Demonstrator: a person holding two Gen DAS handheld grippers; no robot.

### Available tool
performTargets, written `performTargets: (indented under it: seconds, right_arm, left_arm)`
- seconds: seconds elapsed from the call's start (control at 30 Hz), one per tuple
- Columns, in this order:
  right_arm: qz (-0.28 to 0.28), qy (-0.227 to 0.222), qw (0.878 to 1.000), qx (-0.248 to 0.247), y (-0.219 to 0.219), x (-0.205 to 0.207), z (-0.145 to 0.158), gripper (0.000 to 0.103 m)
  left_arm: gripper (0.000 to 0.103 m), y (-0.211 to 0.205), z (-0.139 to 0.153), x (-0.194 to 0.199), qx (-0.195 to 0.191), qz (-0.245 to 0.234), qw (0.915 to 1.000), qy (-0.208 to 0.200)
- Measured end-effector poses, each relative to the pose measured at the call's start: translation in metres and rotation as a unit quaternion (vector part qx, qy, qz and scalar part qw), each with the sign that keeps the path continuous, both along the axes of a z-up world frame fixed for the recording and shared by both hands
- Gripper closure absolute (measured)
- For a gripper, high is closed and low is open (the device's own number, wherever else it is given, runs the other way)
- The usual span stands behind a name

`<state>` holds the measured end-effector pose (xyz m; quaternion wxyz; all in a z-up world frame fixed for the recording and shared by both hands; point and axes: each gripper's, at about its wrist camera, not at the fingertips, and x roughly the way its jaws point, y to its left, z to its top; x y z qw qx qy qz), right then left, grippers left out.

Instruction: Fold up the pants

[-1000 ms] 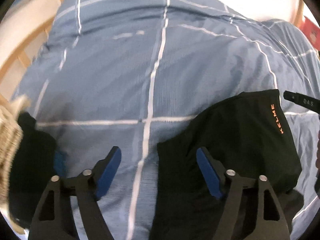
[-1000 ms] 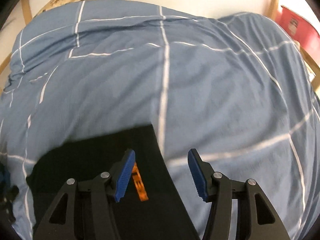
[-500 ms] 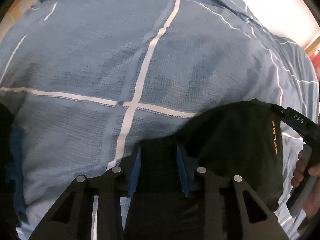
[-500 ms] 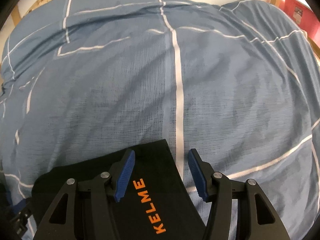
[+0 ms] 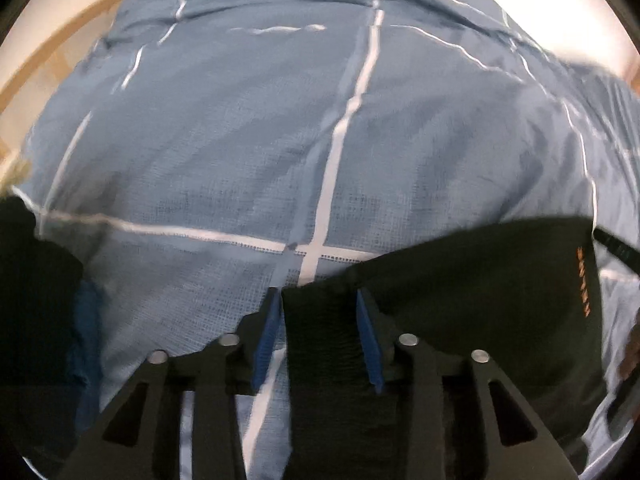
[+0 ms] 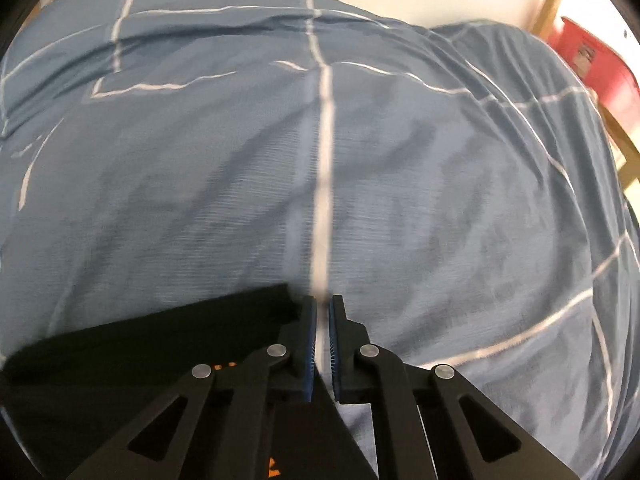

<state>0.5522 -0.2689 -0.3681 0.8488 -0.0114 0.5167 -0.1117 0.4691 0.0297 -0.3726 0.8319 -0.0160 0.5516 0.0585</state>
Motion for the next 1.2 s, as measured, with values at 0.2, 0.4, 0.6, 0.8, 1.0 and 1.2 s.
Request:
performTargets:
  seconds: [0.2,0.4,0.6,0.8,1.0,1.2]
  right_arm:
    - [-0.007,-0.051,0.999,-0.009,-0.003,-0.05,0.042,0.04]
    - [-0.008,-0.08,0.996,0.029,-0.004,-0.138,0.096,0.036]
    - [-0.056,-0.028,0.994,0.088,-0.009,-0.233,0.099,0.035]
    - [-0.144,0.033,0.983,0.112,-0.008,-0.31,0.068,0.035]
    - [-0.207,0.05,0.967,0.139,-0.008,-0.35,0.039,0.035]
    - [-0.237,0.041,0.958,0.155,-0.011,-0.363,0.019,0.035]
  left_arm:
    - [0.021,-0.009,0.065,-0.039,0.043,-0.022,0.9944,-0.094]
    - [0.018,-0.011,0.104,-0.102,0.042,-0.089,0.9901,-0.1]
    - [0.018,-0.008,0.092,-0.158,0.049,-0.13,0.9895,-0.038]
    - [0.02,-0.004,0.065,-0.186,0.059,-0.157,0.9858,-0.005]
    - [0.03,-0.003,0.034,-0.197,0.041,-0.162,0.9856,0.027]
    - [0.033,0.0,0.008,-0.195,0.021,-0.156,0.9863,0.052]
